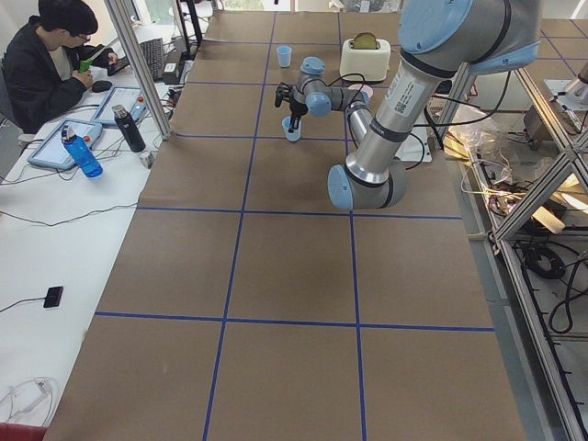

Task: Stack blue cups with both arms
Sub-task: 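Carry the cup with the left gripper to the table center and set it down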

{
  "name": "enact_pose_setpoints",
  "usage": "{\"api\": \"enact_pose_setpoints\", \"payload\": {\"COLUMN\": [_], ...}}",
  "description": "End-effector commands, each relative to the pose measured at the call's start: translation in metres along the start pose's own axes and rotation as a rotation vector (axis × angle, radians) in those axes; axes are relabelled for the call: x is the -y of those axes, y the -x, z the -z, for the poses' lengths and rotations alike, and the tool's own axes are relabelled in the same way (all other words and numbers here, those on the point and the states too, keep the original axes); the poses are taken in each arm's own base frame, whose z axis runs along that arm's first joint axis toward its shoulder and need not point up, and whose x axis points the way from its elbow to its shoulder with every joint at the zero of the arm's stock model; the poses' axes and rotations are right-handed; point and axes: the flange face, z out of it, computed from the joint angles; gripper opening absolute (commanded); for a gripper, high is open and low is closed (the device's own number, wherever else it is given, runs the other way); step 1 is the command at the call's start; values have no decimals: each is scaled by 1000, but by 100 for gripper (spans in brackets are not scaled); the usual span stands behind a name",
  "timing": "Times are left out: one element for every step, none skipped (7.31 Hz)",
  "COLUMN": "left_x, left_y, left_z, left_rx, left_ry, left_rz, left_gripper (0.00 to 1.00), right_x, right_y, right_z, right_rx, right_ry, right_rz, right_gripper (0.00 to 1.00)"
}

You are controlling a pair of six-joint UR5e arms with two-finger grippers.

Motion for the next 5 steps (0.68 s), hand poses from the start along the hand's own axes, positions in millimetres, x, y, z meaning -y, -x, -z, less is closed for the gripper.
{"api": "enact_pose_setpoints", "payload": {"left_x": [0,0,-1,1,5], "left_y": [1,0,0,-3,6], "left_z": [2,2,5,22,43], "left_rx": [-1,-2,-7,-35,-69], "left_ry": [-23,-23,-22,-25,8], "left_rz": [-5,-7,-8,-15,-50], "left_gripper": [45,97,99,99,99], "right_x": [0,0,0,0,0], "right_y": [0,0,0,0,1], "right_z": [0,0,-1,0,1], "right_rx": [1,1,2,3,8], "right_ry": [1,1,2,2,0], "right_rz": [-1,-1,0,-1,-2], "right_gripper": [100,100,100,100,100]}}
